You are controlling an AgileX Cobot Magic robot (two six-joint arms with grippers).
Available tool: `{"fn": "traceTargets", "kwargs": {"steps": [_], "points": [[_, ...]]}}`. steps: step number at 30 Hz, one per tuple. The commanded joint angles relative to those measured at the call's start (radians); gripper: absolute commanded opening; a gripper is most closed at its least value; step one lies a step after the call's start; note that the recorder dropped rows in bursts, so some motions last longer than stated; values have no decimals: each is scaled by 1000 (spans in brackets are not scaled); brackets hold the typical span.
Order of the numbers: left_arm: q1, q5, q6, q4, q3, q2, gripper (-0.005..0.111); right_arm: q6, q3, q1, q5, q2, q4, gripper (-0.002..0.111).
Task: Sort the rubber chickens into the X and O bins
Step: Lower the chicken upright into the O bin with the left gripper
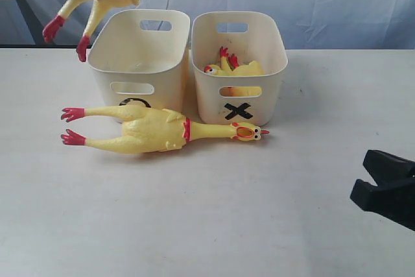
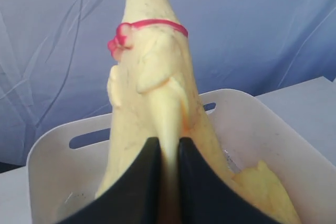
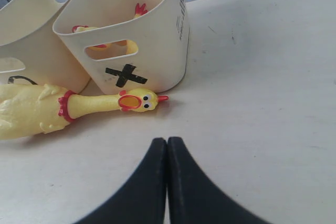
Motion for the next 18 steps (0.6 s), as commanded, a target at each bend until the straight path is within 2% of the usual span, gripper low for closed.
{"fn": "traceTargets", "kwargs": {"steps": [1,11,18], "points": [[3,20,-4,-19,-68,70,0,-3,5,3,1,-5,-16,-1],[-21,51,2,-19,-195,223,0,-3,5,3,13,-5,-20,-1],[-66,62,6,-19,-276,292,0,-3,5,3,18,-5,-27,-1]]}}
